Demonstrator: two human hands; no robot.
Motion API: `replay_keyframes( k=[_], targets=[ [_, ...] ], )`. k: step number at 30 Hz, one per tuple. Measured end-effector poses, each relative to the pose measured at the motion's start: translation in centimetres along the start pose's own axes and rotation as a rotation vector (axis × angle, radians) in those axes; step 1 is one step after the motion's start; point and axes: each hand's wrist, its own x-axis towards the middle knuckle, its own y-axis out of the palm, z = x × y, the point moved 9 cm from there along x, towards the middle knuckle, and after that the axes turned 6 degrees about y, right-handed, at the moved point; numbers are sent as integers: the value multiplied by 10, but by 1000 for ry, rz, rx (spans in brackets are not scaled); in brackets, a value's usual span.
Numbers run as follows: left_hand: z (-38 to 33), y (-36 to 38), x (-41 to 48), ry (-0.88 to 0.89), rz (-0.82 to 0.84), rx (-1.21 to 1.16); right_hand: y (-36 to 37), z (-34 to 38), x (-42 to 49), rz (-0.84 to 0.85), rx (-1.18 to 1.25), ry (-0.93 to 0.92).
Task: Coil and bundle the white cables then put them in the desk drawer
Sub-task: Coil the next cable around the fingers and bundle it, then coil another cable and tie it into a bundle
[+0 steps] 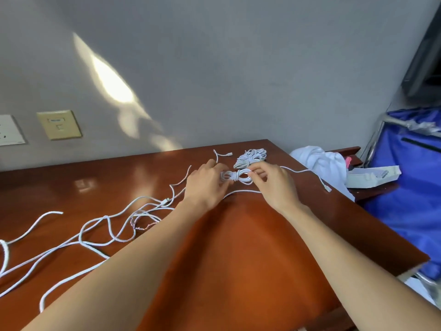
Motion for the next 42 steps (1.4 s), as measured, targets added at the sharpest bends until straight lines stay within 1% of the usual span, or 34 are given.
replay_keyframes(
  k=[6,14,17,20,25,30,33,35,38,40,42],
  targets=[
    [3,33,22,-62,15,-39,8,-23,18,-66,-69,18],
    [16,65,45,-103,36,-92,21,-47,36,-129,-65,42],
    [21,73,52,-121,67,-102,26,-56,42,-124,-78,44],
    [20,76,55,-106,75,-52,31,-62,45,-76,-63,66],
    [22,74,54,-116,25,-49,35,-63,45,-28,-75,69],
    [20,72,52,-116,7,-40,32,-60,44,-38,-78,65],
    [16,65,49,-104,-46,-5,29,-59,42,-66,-93,60],
    [5,58,46,-48,-117,46,25,-60,39,-84,-103,73],
    [-20,46,41,148,-228,151,20,-61,32,-97,-133,104],
    [-33,37,36,274,-290,257,20,-63,28,-57,-173,116],
    [-48,39,32,384,-282,361,25,-68,23,38,-193,138]
  ],
)
